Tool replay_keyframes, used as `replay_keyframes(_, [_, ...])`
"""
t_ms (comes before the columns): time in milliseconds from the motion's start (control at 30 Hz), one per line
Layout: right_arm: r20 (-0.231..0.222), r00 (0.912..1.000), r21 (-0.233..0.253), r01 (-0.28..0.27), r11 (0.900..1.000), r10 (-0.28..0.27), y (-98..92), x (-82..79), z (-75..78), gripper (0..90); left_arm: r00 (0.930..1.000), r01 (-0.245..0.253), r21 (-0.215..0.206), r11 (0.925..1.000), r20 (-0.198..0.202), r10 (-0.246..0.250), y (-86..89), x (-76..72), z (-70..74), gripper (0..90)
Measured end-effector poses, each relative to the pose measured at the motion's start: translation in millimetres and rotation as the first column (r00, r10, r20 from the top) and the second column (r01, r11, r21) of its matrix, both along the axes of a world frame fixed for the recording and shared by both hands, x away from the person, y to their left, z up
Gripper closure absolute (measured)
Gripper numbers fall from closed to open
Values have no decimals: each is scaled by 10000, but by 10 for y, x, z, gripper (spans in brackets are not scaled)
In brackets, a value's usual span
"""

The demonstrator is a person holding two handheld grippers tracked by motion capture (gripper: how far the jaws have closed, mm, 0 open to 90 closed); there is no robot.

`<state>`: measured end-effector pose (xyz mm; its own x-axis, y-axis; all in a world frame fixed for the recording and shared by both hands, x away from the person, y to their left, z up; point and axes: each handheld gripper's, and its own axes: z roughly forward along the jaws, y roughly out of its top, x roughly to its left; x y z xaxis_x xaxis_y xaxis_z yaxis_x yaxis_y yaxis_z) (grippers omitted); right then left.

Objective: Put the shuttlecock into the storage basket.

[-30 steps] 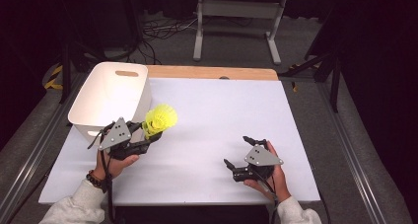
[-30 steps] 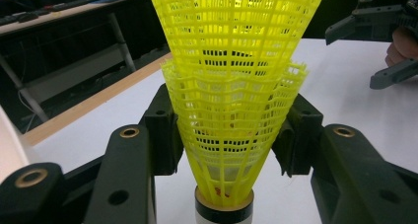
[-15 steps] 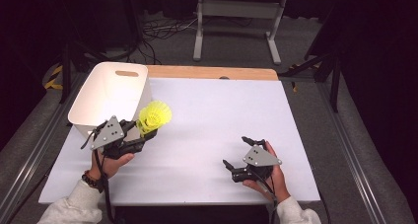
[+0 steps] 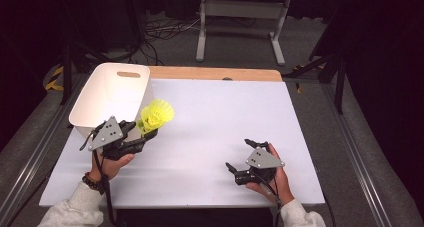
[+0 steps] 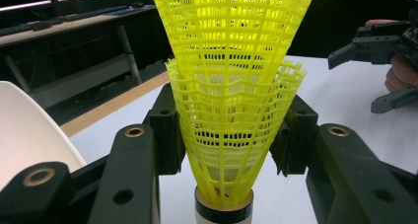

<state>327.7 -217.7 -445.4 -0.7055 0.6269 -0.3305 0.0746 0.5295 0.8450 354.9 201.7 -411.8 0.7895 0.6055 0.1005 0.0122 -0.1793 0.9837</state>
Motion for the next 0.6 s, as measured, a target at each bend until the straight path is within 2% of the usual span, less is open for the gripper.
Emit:
replay_keyframes(267, [-34, 10000, -22, -12, 10000, 11, 1, 0, -4, 60, 10000, -74, -464, 9989, -57, 71, 76, -6, 34, 552])
replay_keyframes(600, [-66, 10000, -28, -34, 10000, 34, 4, 5, -6, 60, 9995, -307, -720, 9969, 3, 309, 194, -18, 81, 551])
